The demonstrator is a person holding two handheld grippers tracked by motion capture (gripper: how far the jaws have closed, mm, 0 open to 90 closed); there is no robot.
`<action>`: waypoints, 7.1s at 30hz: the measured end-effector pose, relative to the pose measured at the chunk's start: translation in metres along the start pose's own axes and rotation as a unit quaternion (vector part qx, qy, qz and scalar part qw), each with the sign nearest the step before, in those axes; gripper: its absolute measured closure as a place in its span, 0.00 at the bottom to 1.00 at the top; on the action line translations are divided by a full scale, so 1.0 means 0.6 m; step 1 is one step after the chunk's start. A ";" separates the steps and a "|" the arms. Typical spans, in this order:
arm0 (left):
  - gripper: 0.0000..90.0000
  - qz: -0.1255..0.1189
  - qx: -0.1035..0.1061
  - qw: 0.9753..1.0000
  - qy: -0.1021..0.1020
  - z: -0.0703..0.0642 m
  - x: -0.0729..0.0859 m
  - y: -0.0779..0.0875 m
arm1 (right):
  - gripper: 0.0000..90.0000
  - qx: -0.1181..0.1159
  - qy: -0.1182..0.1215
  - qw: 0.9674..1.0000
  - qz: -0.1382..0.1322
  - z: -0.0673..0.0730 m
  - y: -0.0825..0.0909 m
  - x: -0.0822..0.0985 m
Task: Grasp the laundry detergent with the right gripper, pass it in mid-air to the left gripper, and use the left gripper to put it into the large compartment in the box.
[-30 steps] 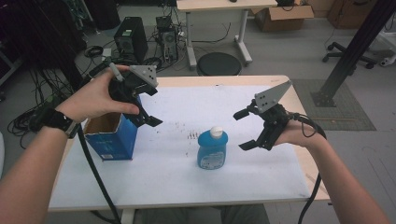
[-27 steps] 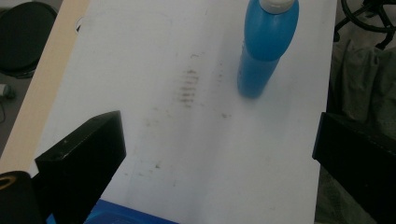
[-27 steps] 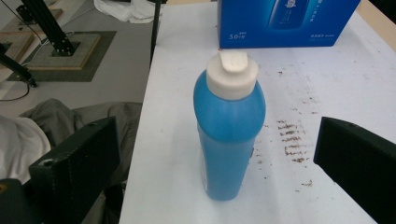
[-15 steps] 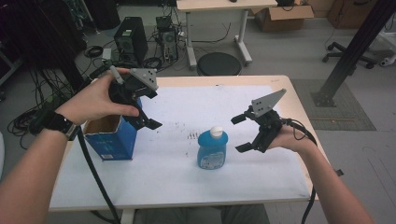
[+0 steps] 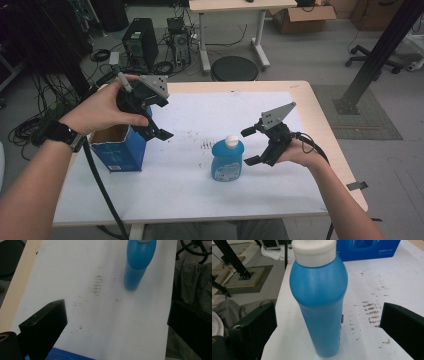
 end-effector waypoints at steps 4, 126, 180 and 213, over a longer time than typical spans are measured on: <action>0.04 0.000 0.002 1.000 -0.002 -0.001 0.000 -0.001 | 0.01 0.001 0.002 1.000 0.001 0.000 -0.016 0.000; 0.04 0.007 0.003 1.000 -0.024 -0.019 -0.033 0.009 | 0.47 0.001 0.058 0.998 -0.014 0.027 -0.060 -0.118; 0.16 0.056 0.027 0.997 -0.046 -0.056 -0.079 -0.043 | 0.47 -0.011 0.100 0.994 0.036 0.050 -0.131 -0.212; 0.35 0.068 0.024 0.996 -0.049 -0.059 -0.080 -0.052 | 0.47 -0.007 0.104 0.994 0.039 0.051 -0.129 -0.210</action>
Point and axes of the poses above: each handheld gripper's, and its own axes: y roughly backward along the jaws, x roughly out of its underside, z roughly to its left, the point moved 4 cm from there along -y, roughly forward along the jaws, and after that the axes turned 1 degree about z, right-handed, at the moved point
